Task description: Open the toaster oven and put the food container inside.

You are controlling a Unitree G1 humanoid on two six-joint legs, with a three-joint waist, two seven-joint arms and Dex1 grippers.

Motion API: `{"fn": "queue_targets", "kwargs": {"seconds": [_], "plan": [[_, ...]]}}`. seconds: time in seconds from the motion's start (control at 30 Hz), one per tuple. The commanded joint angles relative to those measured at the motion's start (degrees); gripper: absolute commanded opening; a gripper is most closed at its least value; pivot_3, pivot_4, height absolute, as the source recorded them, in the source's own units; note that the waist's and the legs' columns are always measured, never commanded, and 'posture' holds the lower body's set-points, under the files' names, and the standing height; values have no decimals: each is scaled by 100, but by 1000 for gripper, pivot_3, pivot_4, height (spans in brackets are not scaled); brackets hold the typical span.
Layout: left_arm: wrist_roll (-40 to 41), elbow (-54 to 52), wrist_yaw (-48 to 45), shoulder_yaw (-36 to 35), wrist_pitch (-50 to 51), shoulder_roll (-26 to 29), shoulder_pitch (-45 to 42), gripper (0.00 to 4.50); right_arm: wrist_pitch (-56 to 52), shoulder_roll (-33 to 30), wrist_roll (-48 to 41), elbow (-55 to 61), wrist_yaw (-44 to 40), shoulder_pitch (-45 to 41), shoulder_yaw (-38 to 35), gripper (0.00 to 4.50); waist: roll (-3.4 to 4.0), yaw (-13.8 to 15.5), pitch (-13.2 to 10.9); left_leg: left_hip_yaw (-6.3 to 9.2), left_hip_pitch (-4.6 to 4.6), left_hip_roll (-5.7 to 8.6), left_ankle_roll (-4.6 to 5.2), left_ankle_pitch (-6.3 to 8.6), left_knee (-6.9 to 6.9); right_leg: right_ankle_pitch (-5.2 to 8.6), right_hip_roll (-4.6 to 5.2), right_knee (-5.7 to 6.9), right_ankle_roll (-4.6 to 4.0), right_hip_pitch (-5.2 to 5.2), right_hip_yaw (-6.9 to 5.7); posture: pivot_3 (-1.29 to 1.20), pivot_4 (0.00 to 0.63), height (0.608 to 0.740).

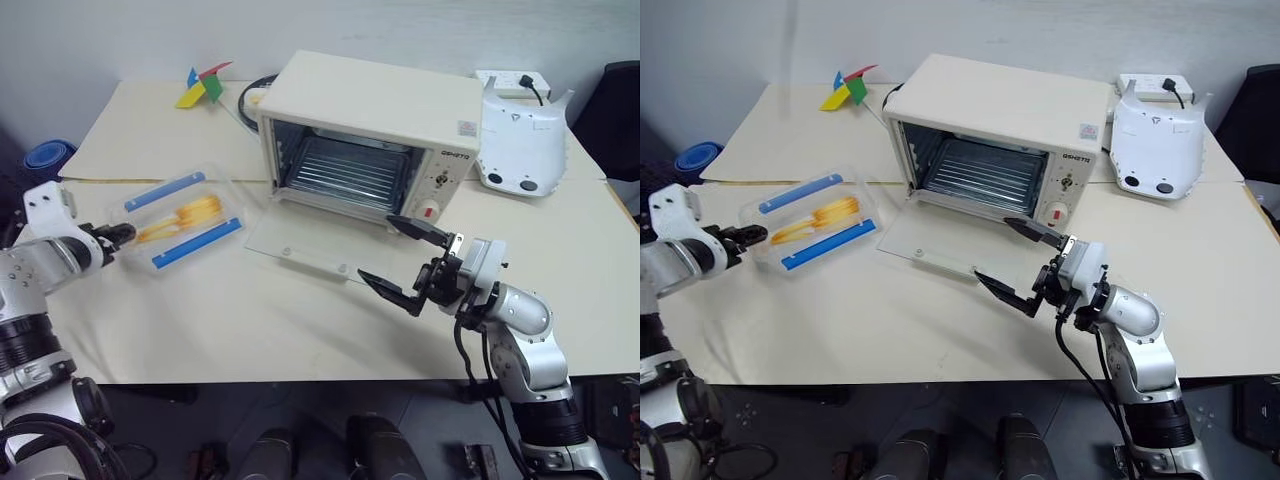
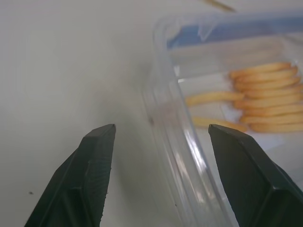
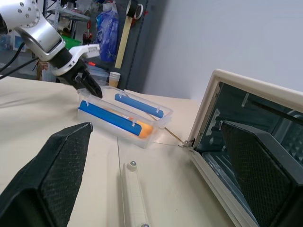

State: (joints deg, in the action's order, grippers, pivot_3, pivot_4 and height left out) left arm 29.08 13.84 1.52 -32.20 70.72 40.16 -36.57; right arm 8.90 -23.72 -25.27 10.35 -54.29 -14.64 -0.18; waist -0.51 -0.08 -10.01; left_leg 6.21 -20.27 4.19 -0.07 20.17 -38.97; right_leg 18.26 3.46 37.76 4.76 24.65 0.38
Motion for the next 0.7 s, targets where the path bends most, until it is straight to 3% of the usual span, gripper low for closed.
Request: {"fn": "queue_targets", "kwargs": {"seconds": [0.03, 0.2, 0.27, 0.5, 0.6, 0.7], "plan": [[-161, 0, -7, -109, -178, 93, -116, 2153, 85, -7, -57, 0, -26, -53, -60, 4500, 0, -14, 0, -1, 0, 0, 0, 0, 1, 0, -1, 0, 0, 1, 1, 0, 150, 740], [-190, 215, 157, -481, -402, -5, -364, 584, 129, 1, -33, 17, -4, 10, -58, 4500, 0, -10, 0, -1, 0, -1, -1, 0, 1, 0, -1, 0, 0, 2, 1, 0, 150, 740], [-187, 290, 106, -539, -454, 73, -485, 196, 138, 8, -23, 35, 13, 39, -52, 4500, -3, -7, -1, -1, -1, -1, 0, 0, 1, 0, -1, 0, 0, 2, -1, 0, 150, 740], [38, -133, -1142, 589, 106, 749, -760, 196, 105, -179, -76, 63, -36, 192, -228, 4500, -11, 4, -6, 1, -3, 1, 0, 0, 2, 0, 1, -1, 0, 3, -1, 0, 150, 740], [80, -284, -1479, 996, 314, 745, -1020, 196, 81, -340, -122, 90, -24, 334, -373, 4500, -11, 38, -6, 10, -7, 6, 2, 1, -5, 0, 5, -4, 0, -3, -4, 0, 150, 740], [110, -447, -1845, 1831, 443, 350, -1590, 196, 52, -560, -154, 189, -9, 707, -611, 4500, -12, 112, -6, 11, -8, 8, 3, 1, -5, 0, 5, -6, 0, -5, -5, 0, 150, 740]]}}
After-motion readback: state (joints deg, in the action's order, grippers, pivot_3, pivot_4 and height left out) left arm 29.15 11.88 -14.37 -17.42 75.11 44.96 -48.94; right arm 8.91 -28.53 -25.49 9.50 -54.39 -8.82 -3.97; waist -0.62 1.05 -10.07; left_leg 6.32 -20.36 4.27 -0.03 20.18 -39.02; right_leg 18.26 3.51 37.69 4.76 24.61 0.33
